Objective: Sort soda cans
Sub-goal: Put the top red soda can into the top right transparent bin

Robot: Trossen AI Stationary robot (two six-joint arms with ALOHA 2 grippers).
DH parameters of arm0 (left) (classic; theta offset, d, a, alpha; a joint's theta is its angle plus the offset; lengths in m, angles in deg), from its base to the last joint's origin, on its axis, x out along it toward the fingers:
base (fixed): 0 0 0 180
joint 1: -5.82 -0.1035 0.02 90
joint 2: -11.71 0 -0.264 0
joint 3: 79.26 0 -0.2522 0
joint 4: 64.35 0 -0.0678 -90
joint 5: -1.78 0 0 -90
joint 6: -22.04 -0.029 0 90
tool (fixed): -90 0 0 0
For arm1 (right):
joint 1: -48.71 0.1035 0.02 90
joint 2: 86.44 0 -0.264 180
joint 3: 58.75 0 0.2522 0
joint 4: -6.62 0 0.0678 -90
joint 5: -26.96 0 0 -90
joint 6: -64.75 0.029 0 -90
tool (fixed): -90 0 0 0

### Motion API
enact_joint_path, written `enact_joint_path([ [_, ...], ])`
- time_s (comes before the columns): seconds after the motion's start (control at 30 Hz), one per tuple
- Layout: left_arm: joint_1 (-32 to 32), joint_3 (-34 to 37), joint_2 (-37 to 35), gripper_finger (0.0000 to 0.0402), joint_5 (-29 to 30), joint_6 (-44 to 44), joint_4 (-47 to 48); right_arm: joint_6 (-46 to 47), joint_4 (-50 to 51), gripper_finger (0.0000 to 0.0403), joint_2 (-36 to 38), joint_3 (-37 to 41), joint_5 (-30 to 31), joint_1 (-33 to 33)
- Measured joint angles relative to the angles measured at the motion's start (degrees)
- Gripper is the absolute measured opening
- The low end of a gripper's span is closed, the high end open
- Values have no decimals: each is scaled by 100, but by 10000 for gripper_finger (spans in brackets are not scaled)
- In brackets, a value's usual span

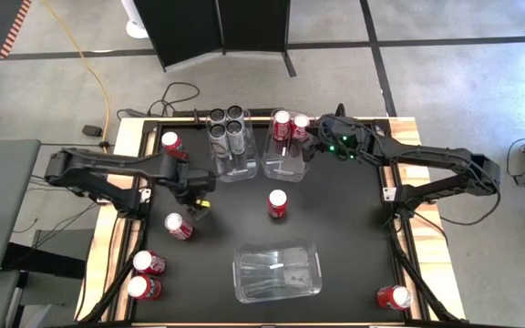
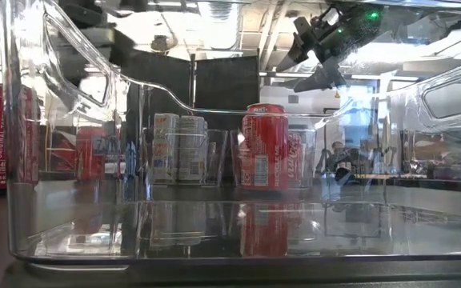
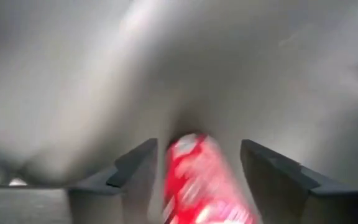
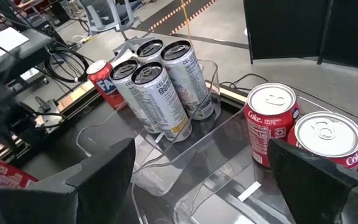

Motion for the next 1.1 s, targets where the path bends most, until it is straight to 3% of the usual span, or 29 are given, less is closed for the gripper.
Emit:
enact_joint_path([
  [0.2, 399, 188, -826, 321, -23, 1150, 203, -14, 142, 379, 0, 0, 0, 0],
  [0.43, 609, 371, -963, 396, -34, 1616, 603, -177, 130, 379, 0, 0, -3, -173],
  [0.63, 890, 1158, -952, 396, -825, 2159, -187, -203, 121, 379, 0, 0, -106, -352],
  [0.83, 1030, 1473, -957, 392, -800, 2440, -507, -206, 119, 379, 0, 0, -151, -350],
  [1.1, 1032, 1600, -959, 310, -846, 2612, -672, -202, 121, 379, 0, 0, -190, -396],
])
